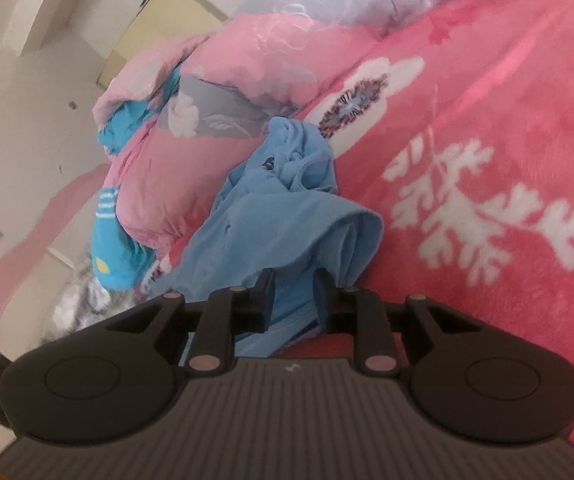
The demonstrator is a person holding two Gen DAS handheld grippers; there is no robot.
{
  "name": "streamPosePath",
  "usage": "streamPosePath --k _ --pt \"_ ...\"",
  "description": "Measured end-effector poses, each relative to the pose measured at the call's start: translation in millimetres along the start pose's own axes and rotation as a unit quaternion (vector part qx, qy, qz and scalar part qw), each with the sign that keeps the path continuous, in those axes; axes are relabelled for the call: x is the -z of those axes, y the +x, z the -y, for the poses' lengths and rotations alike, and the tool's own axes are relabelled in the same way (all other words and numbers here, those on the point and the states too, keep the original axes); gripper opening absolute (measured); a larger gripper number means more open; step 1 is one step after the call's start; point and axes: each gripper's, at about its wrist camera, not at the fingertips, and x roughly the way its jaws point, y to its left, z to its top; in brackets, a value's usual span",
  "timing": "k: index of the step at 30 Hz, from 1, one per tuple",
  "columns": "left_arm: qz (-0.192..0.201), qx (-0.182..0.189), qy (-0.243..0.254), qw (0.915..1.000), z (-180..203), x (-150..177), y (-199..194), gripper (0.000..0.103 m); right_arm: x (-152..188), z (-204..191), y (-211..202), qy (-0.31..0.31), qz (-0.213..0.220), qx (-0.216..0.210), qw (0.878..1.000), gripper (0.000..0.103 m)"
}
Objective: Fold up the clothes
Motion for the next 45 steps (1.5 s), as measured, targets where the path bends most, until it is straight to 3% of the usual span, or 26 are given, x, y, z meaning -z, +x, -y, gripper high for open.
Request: streamPosePath --k 3,6,9,11,13,15,16,18,19,20,21,23,25,26,29,32,34,36,38,39,41,45 --pt "-0.004 0.019 -0.012 0.9997 -5 0 2 0.005 10 -26 -17 -0.07 0.008 0.008 0.998 0.022" --pt "-0.006 0.04 -0.02 0.999 -8 -2 3 0.005 29 -67 -28 -0.181 -0.004 -0.031 0.983 0.025" --pt "-0.007 0.057 -0.027 0.998 -10 -4 4 0.005 54 -113 -27 -0.302 -0.035 -0.082 0.949 0.04" --pt "-0.007 0.068 -0.034 0.9971 -12 -5 4 0.005 79 -143 -18 -0.392 -0.053 -0.106 0.912 0.048" --pt "-0.006 0.078 -0.037 0.9962 -13 -6 3 0.005 102 -163 -6 -0.465 -0.068 -0.109 0.876 0.048" --pt "-0.004 0.088 -0.037 0.9954 -13 -7 1 0.005 121 -176 10 -0.517 -0.081 -0.089 0.848 0.045" --pt "-0.004 0.093 -0.037 0.995 -13 -8 1 0.005 123 -176 18 -0.524 -0.088 -0.079 0.844 0.044" --pt "-0.003 0.104 -0.035 0.9939 -13 -9 0 0.005 127 -174 34 -0.535 -0.102 -0.06 0.837 0.019" --pt "-0.001 0.11 -0.033 0.9934 -13 -11 0 0.005 122 -171 38 -0.521 -0.105 -0.056 0.845 0.004" --pt "0.001 0.115 -0.032 0.9929 -14 -12 1 0.008 117 -167 41 -0.504 -0.108 -0.054 0.855 0.003" --pt "0.004 0.12 -0.031 0.9923 -14 -13 1 0.011 107 -161 39 -0.472 -0.103 -0.067 0.873 0.003" --pt "0.014 0.122 -0.042 0.9916 -19 -17 3 0.032 81 -146 37 -0.388 -0.09 -0.091 0.913 0.001" --pt "0.022 0.122 -0.053 0.9908 -23 -22 8 0.035 47 -117 39 -0.264 -0.067 -0.106 0.956 0.001" --pt "0.02 0.121 -0.059 0.9907 -27 -24 12 0.035 31 -100 39 -0.2 -0.054 -0.109 0.972 0.0" --pt "0.01 0.105 -0.071 0.9919 -33 -27 27 0.035 1 -45 43 -0.056 -0.022 -0.097 0.993 0.0" --pt "0.003 0.088 -0.079 0.993 -38 -28 37 0.035 -1 -6 46 0.044 -0.019 -0.091 0.995 0.0" --pt "0.0 0.084 -0.083 0.993 -41 -28 42 0.035 1 -1 44 0.047 -0.02 -0.097 0.994 0.003" --pt "-0.001 0.082 -0.082 0.9932 -43 -27 45 0.035 2 -20 40 -0.011 -0.025 -0.125 0.992 0.004" --pt "-0.002 0.081 -0.083 0.9932 -45 -28 45 0.035 9 -53 33 -0.112 -0.031 -0.148 0.982 0.01" --pt "-0.001 0.082 -0.084 0.9931 -45 -28 45 0.035 14 -68 30 -0.162 -0.037 -0.156 0.974 0.017" --pt "0.001 0.082 -0.085 0.993 -46 -28 44 0.035 32 -98 27 -0.252 -0.062 -0.173 0.95 0.042" --pt "0.009 0.081 -0.085 0.993 -50 -26 39 0.035 71 -133 26 -0.397 -0.123 -0.18 0.892 0.046"
